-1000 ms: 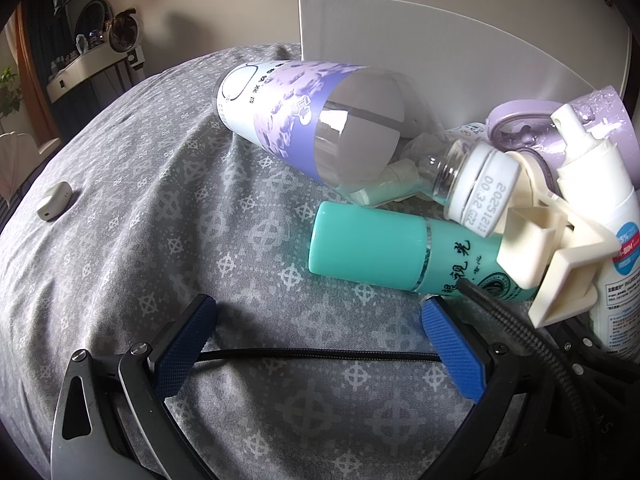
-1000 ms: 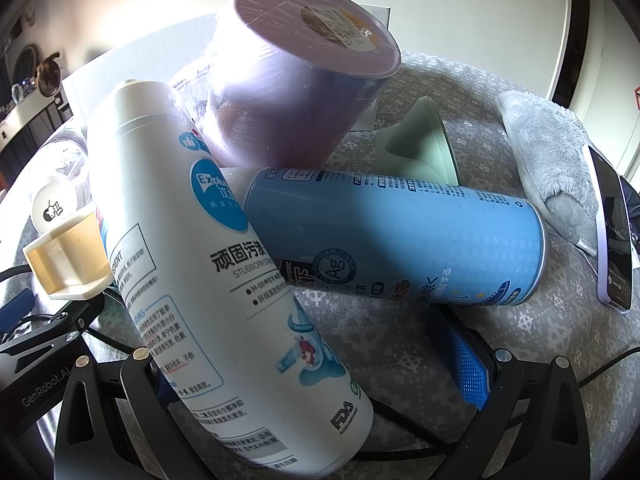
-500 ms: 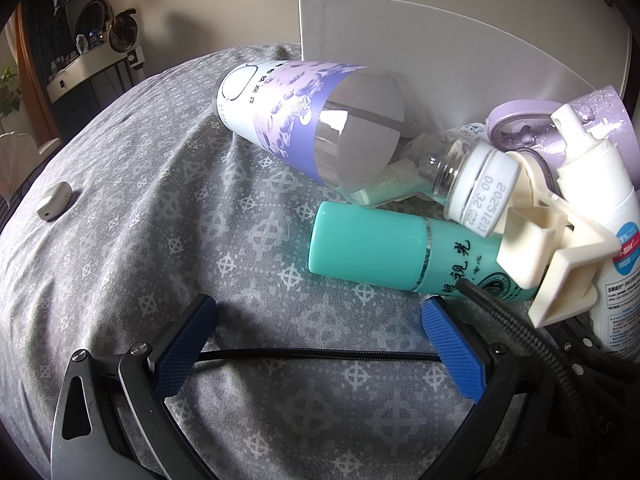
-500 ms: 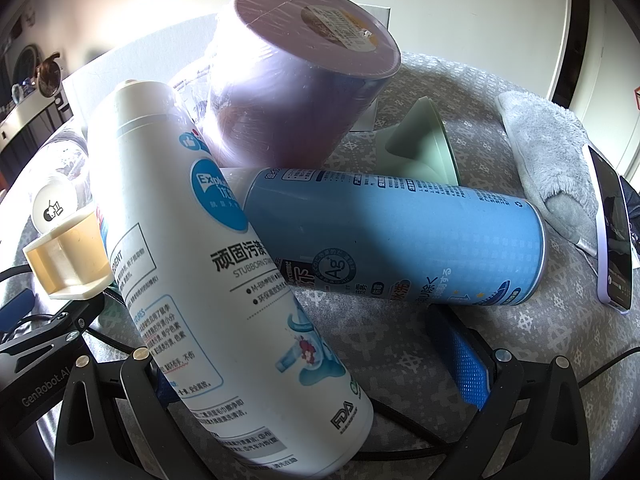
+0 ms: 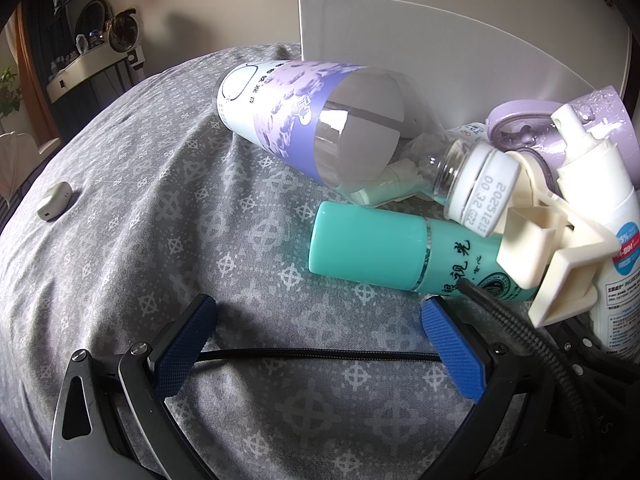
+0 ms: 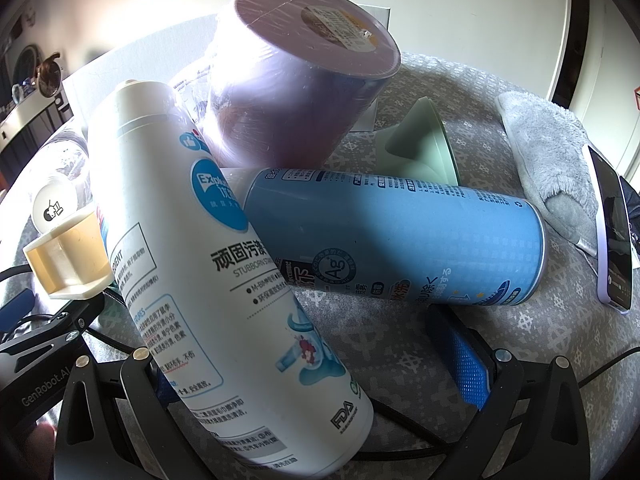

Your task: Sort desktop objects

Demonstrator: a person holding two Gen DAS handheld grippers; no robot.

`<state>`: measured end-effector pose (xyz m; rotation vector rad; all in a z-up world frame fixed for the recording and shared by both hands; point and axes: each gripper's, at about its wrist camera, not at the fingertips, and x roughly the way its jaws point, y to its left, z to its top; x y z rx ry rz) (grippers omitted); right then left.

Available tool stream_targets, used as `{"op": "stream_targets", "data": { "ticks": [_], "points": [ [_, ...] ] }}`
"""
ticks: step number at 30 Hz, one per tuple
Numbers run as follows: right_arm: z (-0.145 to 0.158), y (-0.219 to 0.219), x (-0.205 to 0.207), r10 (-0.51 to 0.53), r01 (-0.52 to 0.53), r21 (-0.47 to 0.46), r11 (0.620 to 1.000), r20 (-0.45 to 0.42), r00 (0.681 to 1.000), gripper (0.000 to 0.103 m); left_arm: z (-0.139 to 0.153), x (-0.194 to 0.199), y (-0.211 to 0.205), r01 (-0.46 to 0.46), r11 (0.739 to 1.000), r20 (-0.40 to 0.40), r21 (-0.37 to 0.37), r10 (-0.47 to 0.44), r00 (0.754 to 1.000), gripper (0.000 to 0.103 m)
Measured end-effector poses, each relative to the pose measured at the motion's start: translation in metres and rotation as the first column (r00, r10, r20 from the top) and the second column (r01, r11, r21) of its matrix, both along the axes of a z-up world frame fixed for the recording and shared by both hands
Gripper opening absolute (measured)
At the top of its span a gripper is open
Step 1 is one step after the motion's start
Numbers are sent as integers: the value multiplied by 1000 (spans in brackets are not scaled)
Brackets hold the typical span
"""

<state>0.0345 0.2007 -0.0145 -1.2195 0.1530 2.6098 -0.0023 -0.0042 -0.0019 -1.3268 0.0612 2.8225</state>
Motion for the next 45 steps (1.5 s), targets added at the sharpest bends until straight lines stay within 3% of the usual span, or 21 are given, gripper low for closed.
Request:
{"op": "stream_targets", "data": {
  "ticks": [6, 11, 14, 15, 18, 21, 23, 26, 32, 34, 35, 36, 37, 39, 42, 45],
  "points": [
    [0, 0, 0, 0, 0, -1, 1000, 0, 1000, 103, -3, -4, -1, -95, 995, 75, -2, 95, 993, 103],
    [2, 9, 1, 1, -2, -40, 999, -23, 1000, 103, 6, 16, -7, -220, 976, 168, -2, 217, 961, 102],
    [1, 12, -3, 2, -2, -31, 1000, -18, 1000, 103, 28, 44, -10, -278, 958, 148, -65, 285, 947, 102],
    [1, 12, -4, 2, -2, -24, 1000, -15, 1000, 103, 40, 55, -13, -301, 952, 117, -55, 305, 945, 102],
    [-4, 9, 2, 1, -2, -35, 999, -18, 1000, 103, 82, 68, -30, -360, 929, -42, 87, 365, 930, 101],
    [-5, 9, 0, 1, -1, -18, 1000, -12, 1000, 103, 109, 30, -51, -306, 910, -114, 278, 348, 931, 103],
    [-5, 1, -2, -1, 1, 21, 1000, 8, 1000, 103, 114, -4, -50, -307, 886, -66, 349, 350, 935, 103],
    [-6, 1, -1, -2, 1, 22, 1000, 7, 1000, 103, 96, -64, -49, -310, 866, 88, 392, 300, 950, 102],
    [-6, 5, -3, -2, 2, 24, 1000, 7, 1000, 103, 41, -131, -52, -342, 816, 288, 465, 226, 931, 101],
    [-6, 5, -3, -2, 2, 24, 1000, 7, 1000, 103, 24, -139, -50, -364, 818, 346, 445, 218, 913, 83],
    [-6, 5, -3, -2, 2, 24, 1000, 7, 1000, 103, 20, -139, -47, -368, 824, 360, 430, 218, 907, 80],
    [-6, 5, -3, -2, 2, 24, 1000, 7, 1000, 103, 22, -137, -44, -365, 834, 346, 414, 227, 910, 69],
    [-6, 5, -3, -2, 2, 24, 1000, 7, 1000, 103, 26, -133, -41, -366, 845, 333, 389, 241, 912, 65],
    [-6, 5, -3, -2, 2, 23, 1000, 7, 1000, 103, 36, -126, -32, -362, 878, 308, 314, 266, 913, 63],
    [-6, 6, -4, -2, 2, 23, 1000, 7, 1000, 103, 63, -107, -18, -361, 907, 234, 217, 311, 921, 63],
    [-6, 6, -4, -2, 2, 23, 1000, 7, 1000, 103, 109, -84, 1, -380, 925, 77, 26, 377, 923, 62]
  ]
}}
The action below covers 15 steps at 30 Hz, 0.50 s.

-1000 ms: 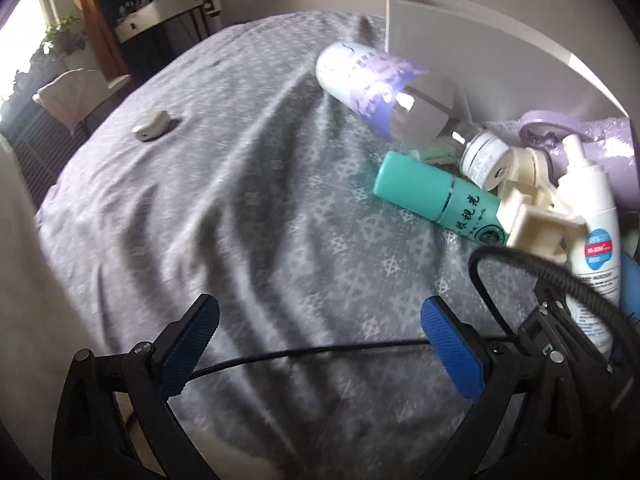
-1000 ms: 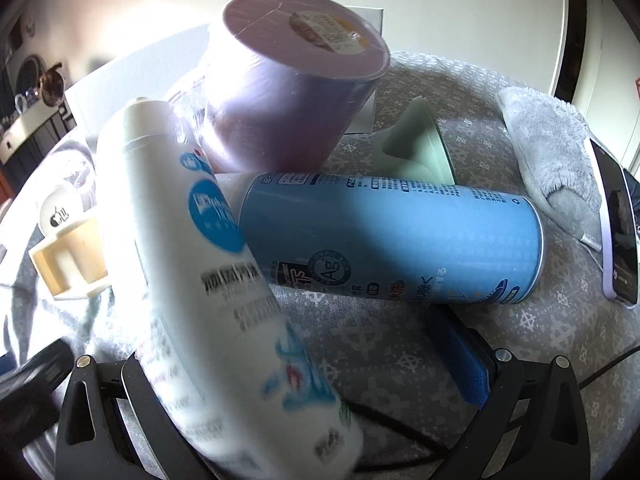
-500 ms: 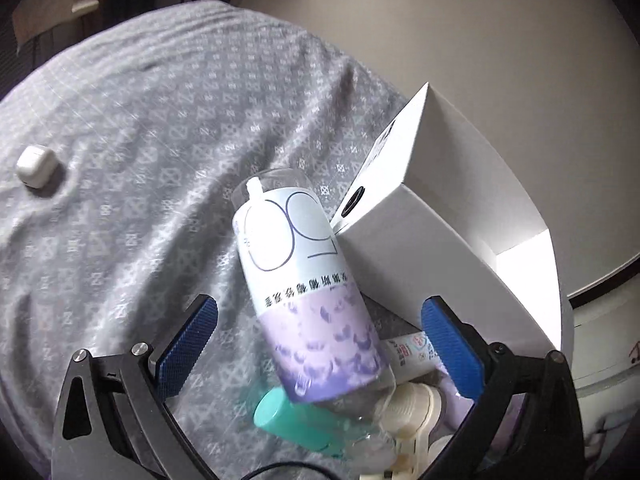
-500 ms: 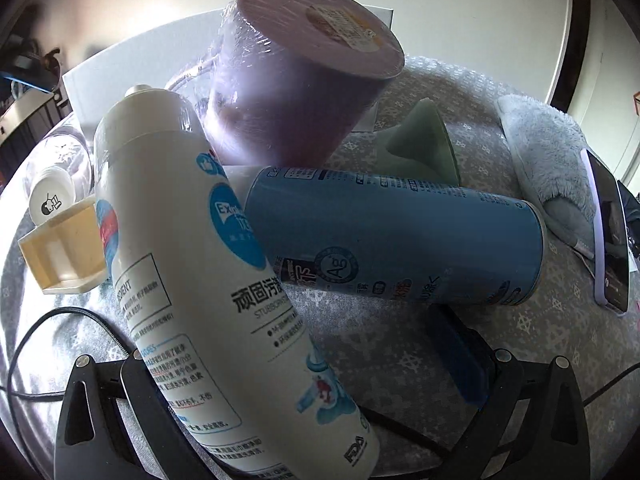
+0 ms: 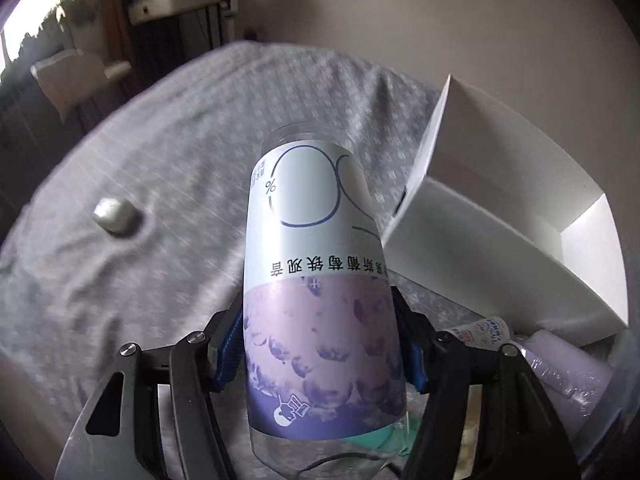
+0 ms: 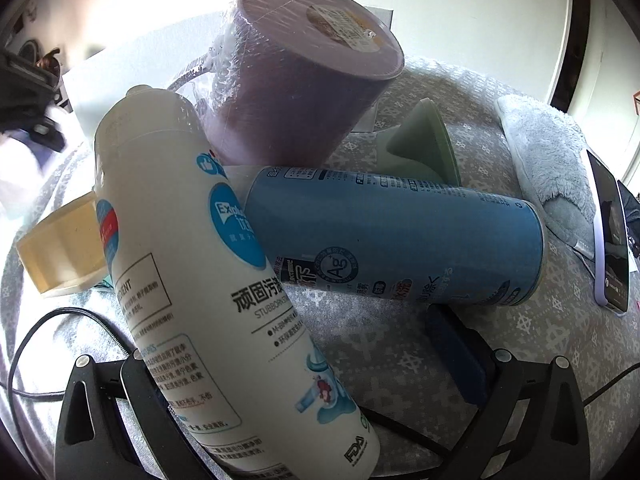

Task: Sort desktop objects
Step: 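Lower the bottle into the white box and open the left gripper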

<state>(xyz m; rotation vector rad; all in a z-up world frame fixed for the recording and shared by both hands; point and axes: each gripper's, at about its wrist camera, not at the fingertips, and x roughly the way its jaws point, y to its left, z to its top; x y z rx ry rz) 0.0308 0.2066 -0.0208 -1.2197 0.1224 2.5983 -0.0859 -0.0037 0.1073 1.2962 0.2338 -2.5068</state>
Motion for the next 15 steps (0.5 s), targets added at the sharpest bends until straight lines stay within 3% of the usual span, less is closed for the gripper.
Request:
{"op": "stream_targets", "data": {
  "ticks": [3, 5, 7, 10, 13, 15],
  "points": [
    [0, 0, 0, 0, 0, 0, 1000, 0, 1000, 103, 48, 3, 30, 77, 978, -44, -192, -87, 995, 62],
    [0, 0, 0, 0, 0, 0, 1000, 0, 1000, 103, 71, -6, 61, 153, 928, -50, -340, -180, 982, 62],
    [0, 1, 0, 0, 0, -2, 1000, -1, 1000, 103, 89, -20, 97, 239, 859, -48, -453, -291, 955, 62],
    [-1, 2, -2, 0, 0, -2, 1000, -1, 1000, 103, 101, -40, 149, 365, 751, -19, -551, -449, 893, 62],
    [-1, 3, -2, 0, 0, -4, 1000, -2, 1000, 103, 84, -57, 182, 507, 611, 91, -608, -581, 809, 62],
    [-1, 2, -1, 0, 0, -6, 1000, -3, 1000, 103, 73, -63, 199, 580, 547, 155, -603, -633, 758, 62]
  ]
}}
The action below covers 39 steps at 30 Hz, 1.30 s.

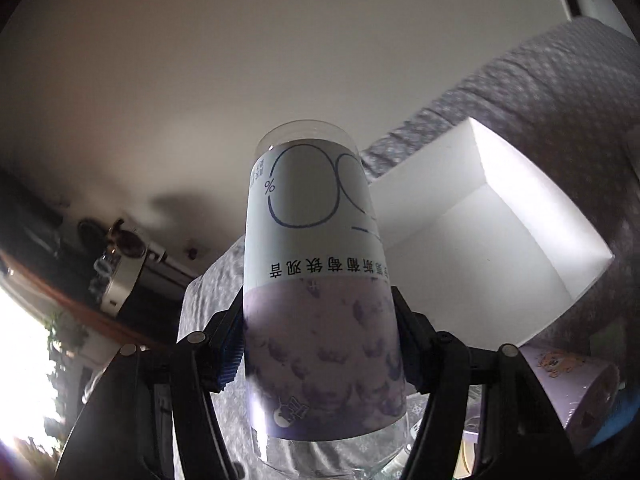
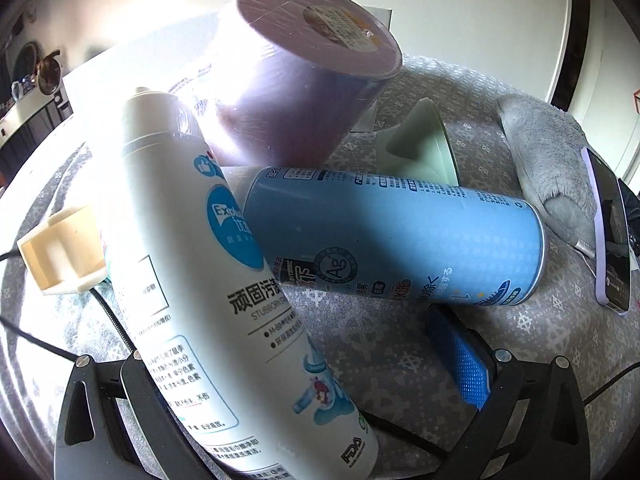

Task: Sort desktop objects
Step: 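Lower the bottle into the white box and open the left gripper, then grasp the lavender plastic-wrapped mug with the left gripper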

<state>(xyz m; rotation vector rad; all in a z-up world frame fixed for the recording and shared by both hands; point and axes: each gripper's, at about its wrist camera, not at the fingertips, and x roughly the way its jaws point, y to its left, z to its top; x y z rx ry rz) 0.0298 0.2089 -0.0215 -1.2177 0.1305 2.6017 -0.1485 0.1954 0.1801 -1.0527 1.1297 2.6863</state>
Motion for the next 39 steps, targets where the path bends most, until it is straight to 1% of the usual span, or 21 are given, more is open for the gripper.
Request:
{"op": "stream_targets", "data": {
  "ticks": [3, 5, 7, 10, 12, 13, 15, 19, 22, 24, 26, 27, 28, 29, 31, 32, 34, 36, 37, 38, 39],
  "points": [
    [0, 0, 0, 0, 0, 1, 1000, 0, 1000, 103, -20, -3, -4, 15, 1000, 76, -9, -14, 997, 64],
    [0, 1, 0, 0, 0, 0, 1000, 0, 1000, 103, -29, -7, -6, 6, 1000, 132, 1, -6, 991, 71],
    [0, 1, 0, 0, 0, 0, 1000, 0, 1000, 103, -32, -9, -11, -11, 1000, 130, -10, 12, 991, 89],
    [0, 1, 0, 0, 0, 0, 1000, 0, 1000, 103, -28, -3, -25, -51, 999, 95, 14, 49, 994, 98],
    [0, 1, 0, 0, 0, 0, 1000, 0, 1000, 103, -23, 2, -36, -123, 992, 59, 19, 122, 991, 99],
    [0, 1, 0, 0, 0, 0, 1000, 0, 1000, 103, -22, 5, -41, -157, 987, 54, 37, 155, 986, 99],
    [0, 1, 0, 0, 0, 0, 1000, 0, 1000, 103, -15, 20, -56, -207, 973, 59, 104, 202, 978, 99],
    [0, 1, -1, 0, 0, 0, 1000, 0, 1000, 103, -11, 69, -81, -278, 935, 36, 219, 277, 960, 99],
    [0, 1, -1, 0, 0, 0, 1000, 0, 1000, 103, -9, 118, -101, -277, 897, 6, 344, 293, 956, 103],
    [0, 1, -1, 0, 0, 0, 1000, 0, 1000, 103, -10, 148, -116, -272, 854, -1, 444, 304, 953, 103],
    [0, 1, -1, 0, 0, 0, 1000, 1, 1000, 103, -14, 170, -129, -289, 800, 15, 526, 331, 943, 103],
    [0, 1, -1, 0, 0, 0, 1000, 0, 1000, 103, -15, 179, -133, -288, 779, 18, 557, 336, 942, 103],
    [0, 1, -1, 0, 0, 0, 1000, 0, 1000, 103, -16, 185, -133, -281, 769, 16, 574, 332, 943, 103],
    [0, 1, -1, 0, 0, 0, 1000, 0, 1000, 103, -16, 189, -129, -267, 770, 12, 579, 319, 948, 103],
    [0, 1, -2, 0, 0, 0, 1000, 1, 1000, 103, -13, 185, -111, -220, 793, 32, 567, 246, 969, 103],
    [0, 1, -2, 0, 0, 0, 1000, 1, 1000, 103, -12, 179, -98, -196, 812, 55, 550, 199, 978, 103],
    [0, 1, -2, 0, 0, 0, 1000, 0, 1000, 103, -13, 167, -63, -143, 861, 106, 488, 104, 989, 103],
    [0, 1, -2, 0, 0, 0, 1000, 1, 1000, 103, -18, 152, -24, -88, 915, 185, 393, 16, 983, 103],
    [0, 1, -2, 0, 0, 0, 1000, 1, 1000, 103, -22, 143, -5, -61, 937, 230, 344, -21, 973, 103],
    [0, 2, -2, 0, 0, 0, 1000, 1, 1000, 103, -29, 135, 12, -41, 953, 289, 301, -50, 956, 103],
    [0, 2, -3, 0, 0, -1, 1000, 1, 1000, 103, -36, 125, 27, -27, 964, 352, 264, -70, 933, 103]
  ]
}}
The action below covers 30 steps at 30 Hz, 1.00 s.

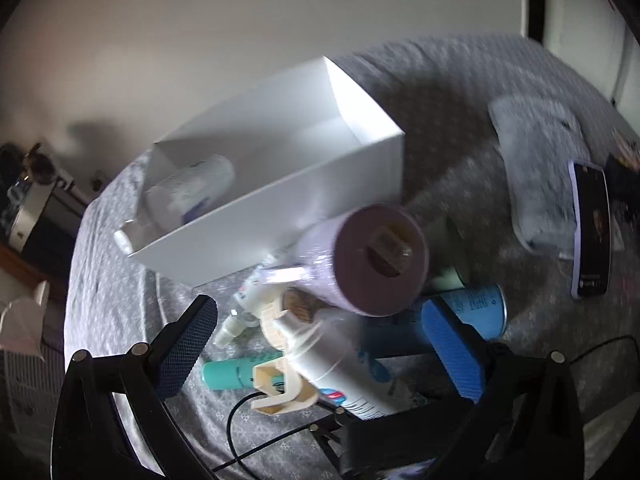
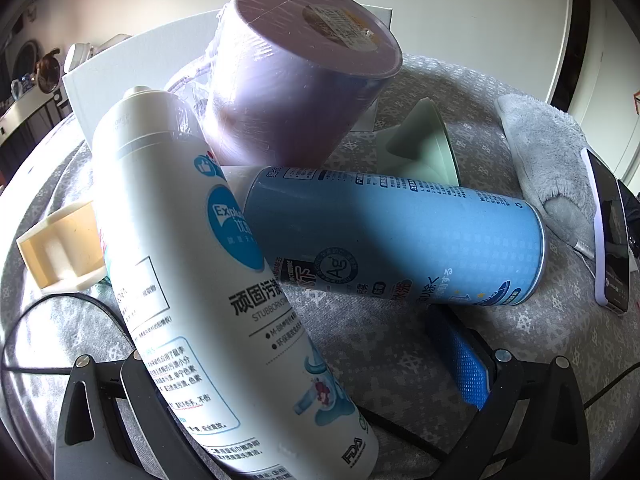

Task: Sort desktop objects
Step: 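Grasp the lavender plastic-wrapped mug with the left gripper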

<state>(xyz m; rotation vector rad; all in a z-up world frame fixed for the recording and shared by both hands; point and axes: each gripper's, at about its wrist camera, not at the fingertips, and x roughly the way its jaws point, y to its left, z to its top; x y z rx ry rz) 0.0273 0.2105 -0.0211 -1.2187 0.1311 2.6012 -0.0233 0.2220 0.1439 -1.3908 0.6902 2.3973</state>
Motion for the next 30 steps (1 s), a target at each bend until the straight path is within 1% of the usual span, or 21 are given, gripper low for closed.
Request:
{"op": "stream_targets", "data": {
  "ticks": [2, 3, 5, 8, 10, 11, 13, 15, 17, 18, 20, 21, 22, 23, 25, 27, 29, 30],
  "points": [
    [0, 0, 0, 0, 0, 0, 1000, 0, 1000, 103, -17, -16, 21, 22, 998, 98, -64, -16, 995, 103],
    [0, 0, 0, 0, 0, 0, 1000, 0, 1000, 103, -24, -22, 28, 30, 995, 118, -94, -19, 993, 103],
    [0, 0, 0, 0, 0, 0, 1000, 0, 1000, 103, -37, -29, 37, 46, 991, 154, -123, -27, 988, 103],
    [-1, 0, -2, -1, 1, 2, 1000, 12, 1000, 103, -49, -45, 33, 13, 987, 194, -162, 19, 981, 103],
    [0, -2, -2, -2, 1, 15, 1000, 14, 1000, 103, -53, -53, 24, 6, 992, 245, -130, 27, 969, 103],
    [0, -3, -4, -2, 2, 23, 1000, 23, 1000, 103, -55, -56, 21, 10, 993, 255, -119, 20, 967, 103],
    [0, -5, -6, -4, 2, 48, 999, 37, 999, 103, -56, -59, 18, 3, 992, 263, -123, 29, 964, 103],
    [0, -4, -6, -4, 3, 48, 999, 33, 999, 103, -52, -61, 14, -17, 994, 250, -108, 44, 967, 100],
    [1, -2, -5, -4, 3, 34, 999, 24, 1000, 103, -45, -59, 9, -44, 997, 221, -70, 58, 974, 96],
    [2, -1, -4, -3, 3, 31, 1000, 21, 1000, 103, -41, -57, 5, -57, 997, 204, -49, 66, 977, 93],
    [3, 0, -4, -3, 2, 28, 1000, 17, 1000, 103, -33, -52, -2, -88, 996, 178, -2, 87, 980, 82],
    [3, 1, -4, -3, 2, 28, 1000, 17, 1000, 103, -31, -49, -7, -104, 994, 176, 19, 99, 979, 71],
    [3, 1, -4, -3, 2, 28, 1000, 17, 1000, 103, -28, -46, -10, -120, 993, 163, 21, 115, 980, 67],
    [3, 1, -4, -3, 2, 28, 1000, 17, 1000, 103, -26, -43, -14, -130, 991, 150, 28, 125, 981, 65],
    [3, 1, -4, -3, 2, 28, 1000, 18, 1000, 103, -20, -37, -24, -146, 987, 122, 66, 138, 983, 57],
    [3, 0, -4, -3, 2, 28, 1000, 18, 1000, 103, -12, -34, -36, -162, 982, 104, 101, 151, 983, 52],
    [3, 1, -5, -3, 2, 28, 1000, 18, 1000, 103, -7, -32, -47, -179, 976, 90, 126, 168, 982, 43],
    [3, 1, -5, -3, 2, 28, 1000, 18, 1000, 103, -8, -30, -50, -185, 973, 84, 138, 175, 981, 34]
  ]
}}
